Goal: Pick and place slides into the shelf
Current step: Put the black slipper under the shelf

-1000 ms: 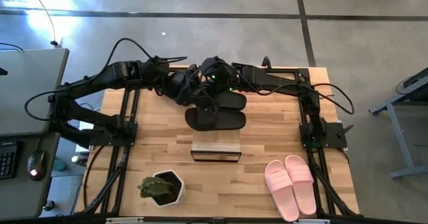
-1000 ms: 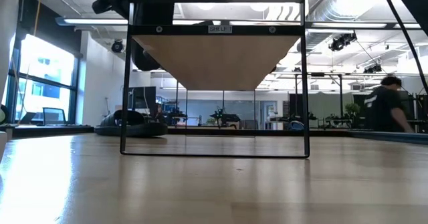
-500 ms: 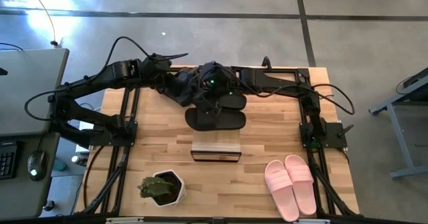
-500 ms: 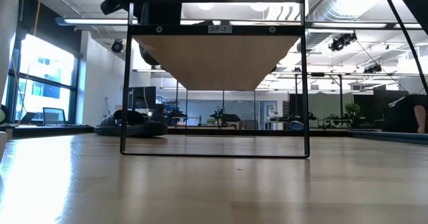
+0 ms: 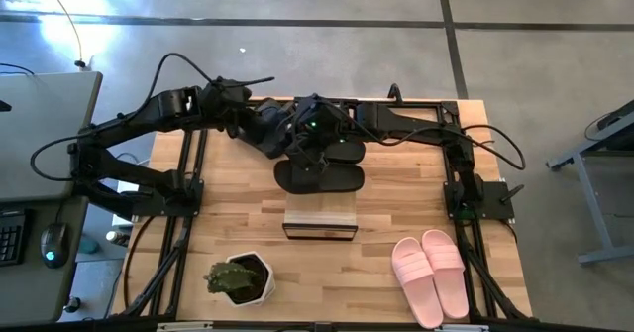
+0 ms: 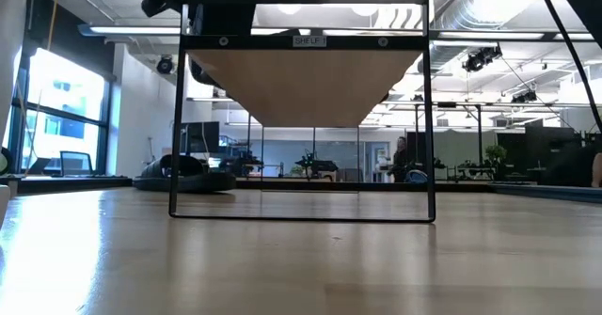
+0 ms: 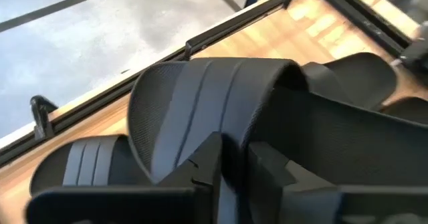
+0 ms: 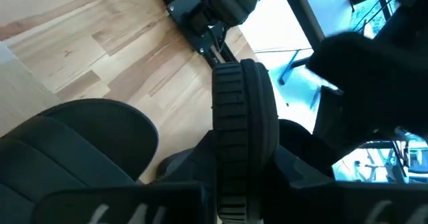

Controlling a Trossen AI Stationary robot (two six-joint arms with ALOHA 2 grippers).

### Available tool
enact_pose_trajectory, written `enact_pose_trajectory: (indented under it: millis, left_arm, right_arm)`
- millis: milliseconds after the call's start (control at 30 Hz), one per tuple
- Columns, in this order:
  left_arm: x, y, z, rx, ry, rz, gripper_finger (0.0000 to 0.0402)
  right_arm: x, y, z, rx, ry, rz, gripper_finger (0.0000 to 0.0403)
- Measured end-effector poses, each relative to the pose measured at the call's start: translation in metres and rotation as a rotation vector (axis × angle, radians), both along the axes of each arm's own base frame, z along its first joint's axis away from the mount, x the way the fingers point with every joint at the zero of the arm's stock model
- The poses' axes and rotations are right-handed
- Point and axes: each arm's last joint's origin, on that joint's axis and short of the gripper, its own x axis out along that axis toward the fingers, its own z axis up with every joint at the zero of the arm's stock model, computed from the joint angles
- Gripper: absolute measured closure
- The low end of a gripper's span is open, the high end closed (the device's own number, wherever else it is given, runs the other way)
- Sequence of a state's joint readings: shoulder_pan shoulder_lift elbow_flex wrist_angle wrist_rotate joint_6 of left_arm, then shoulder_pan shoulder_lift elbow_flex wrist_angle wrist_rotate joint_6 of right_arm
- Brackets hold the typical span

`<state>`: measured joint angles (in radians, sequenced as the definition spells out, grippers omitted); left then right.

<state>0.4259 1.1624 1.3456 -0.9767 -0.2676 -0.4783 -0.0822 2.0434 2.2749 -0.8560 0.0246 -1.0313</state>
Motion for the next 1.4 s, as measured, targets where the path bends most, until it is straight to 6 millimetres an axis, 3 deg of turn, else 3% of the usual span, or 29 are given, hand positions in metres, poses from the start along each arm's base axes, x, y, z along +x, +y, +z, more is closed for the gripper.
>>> enact_pose_trajectory:
  millis: [233, 433, 567, 767, 967, 1133, 1300, 1400]
  left_arm:
    - [-0.008, -0.007, 0.012, 0.015, -0.083, -0.102, 0.0274]
    - [-0.025, -0.014, 0.031, 0.095, -0.206, -0.086, 0.0223]
    - [-0.042, -0.021, 0.04, 0.137, -0.26, -0.068, 0.0208]
    - [-0.06, -0.028, 0.048, 0.185, -0.295, -0.05, 0.0214]
    - [-0.063, -0.029, 0.049, 0.219, -0.278, -0.067, 0.0227]
    - [-0.06, -0.028, 0.049, 0.236, -0.261, -0.082, 0.0231]
    - [-0.057, -0.026, 0.051, 0.258, -0.277, -0.088, 0.0233]
    - [-0.054, -0.025, 0.05, 0.262, -0.267, -0.092, 0.0236]
  right_arm:
    - [0.0, -0.008, -0.001, -0.076, 0.013, -0.113, 0.0366]
    - [-0.012, -0.008, 0.028, -0.044, -0.077, -0.149, 0.0366]
    - [-0.043, -0.007, 0.056, -0.069, -0.122, -0.227, 0.0366]
    - [-0.112, -0.005, 0.095, 0.053, -0.127, -0.419, 0.0366]
    - [-0.193, 0.021, 0.126, 0.253, -0.168, -0.572, 0.0366]
    - [-0.247, 0.055, 0.132, 0.358, -0.204, -0.711, 0.0366]
    - [-0.259, 0.1, 0.116, 0.361, -0.28, -0.743, 0.0366]
    - [-0.258, 0.122, 0.08, 0.335, -0.289, -0.8, 0.0366]
